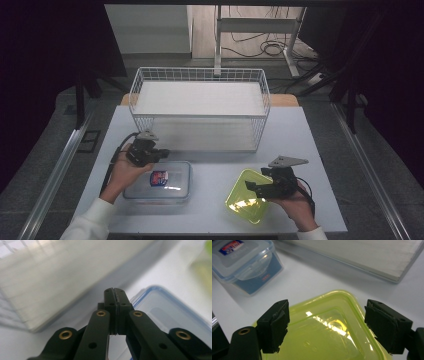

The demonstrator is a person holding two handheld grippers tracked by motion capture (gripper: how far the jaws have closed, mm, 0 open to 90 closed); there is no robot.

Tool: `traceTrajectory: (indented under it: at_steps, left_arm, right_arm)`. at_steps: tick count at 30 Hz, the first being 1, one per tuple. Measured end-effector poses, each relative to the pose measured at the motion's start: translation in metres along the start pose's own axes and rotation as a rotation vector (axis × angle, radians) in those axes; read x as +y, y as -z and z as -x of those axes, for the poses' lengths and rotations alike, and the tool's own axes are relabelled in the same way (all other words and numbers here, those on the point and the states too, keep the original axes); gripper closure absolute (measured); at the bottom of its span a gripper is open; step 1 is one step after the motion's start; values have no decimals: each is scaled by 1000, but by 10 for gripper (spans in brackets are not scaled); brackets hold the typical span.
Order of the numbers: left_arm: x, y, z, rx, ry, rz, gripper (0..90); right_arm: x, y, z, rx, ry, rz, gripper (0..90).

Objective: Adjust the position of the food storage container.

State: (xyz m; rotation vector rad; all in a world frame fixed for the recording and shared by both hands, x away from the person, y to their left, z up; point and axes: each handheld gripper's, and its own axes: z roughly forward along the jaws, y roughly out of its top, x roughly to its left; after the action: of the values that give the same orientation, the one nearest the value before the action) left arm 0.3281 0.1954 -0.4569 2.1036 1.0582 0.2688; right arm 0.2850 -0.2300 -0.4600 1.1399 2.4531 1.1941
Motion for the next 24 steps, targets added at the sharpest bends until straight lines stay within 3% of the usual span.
traceTrajectory:
  at_steps: [1,2,5,6,7,8,10,15,18,21,23,24]
  left_arm:
    - [0,0,0,0,0,0,860]
    - [-2,13,-3,-4,54,17,792]
    - [-6,26,-1,0,86,23,619]
    - [-10,36,2,-12,133,-9,513]
    - [-10,36,2,-12,133,-9,426]
    - [-17,43,7,-13,168,-23,357]
    - [-24,47,11,-22,200,-17,277]
    - [-36,58,14,-33,236,-15,194]
    - [-46,70,12,-7,267,13,175]
    - [-50,73,9,-2,272,18,174]
    - [-53,74,7,-24,287,34,166]
    - [-53,74,7,-1,278,29,165]
  right_arm:
    - [0,0,0,0,0,0,201]
    - [2,1,-3,8,4,8,200]
    - [5,3,-9,21,11,19,192]
    - [6,3,-11,26,12,22,188]
    - [7,4,-13,31,13,26,184]
    - [8,4,-14,33,15,30,176]
    - [9,4,-16,39,12,36,162]
    - [8,4,-19,50,1,47,152]
    - [9,5,-25,60,-7,60,152]
    - [10,4,-26,61,-17,53,152]
    - [11,3,-28,57,-22,56,153]
    - [11,3,-29,54,-25,56,158]
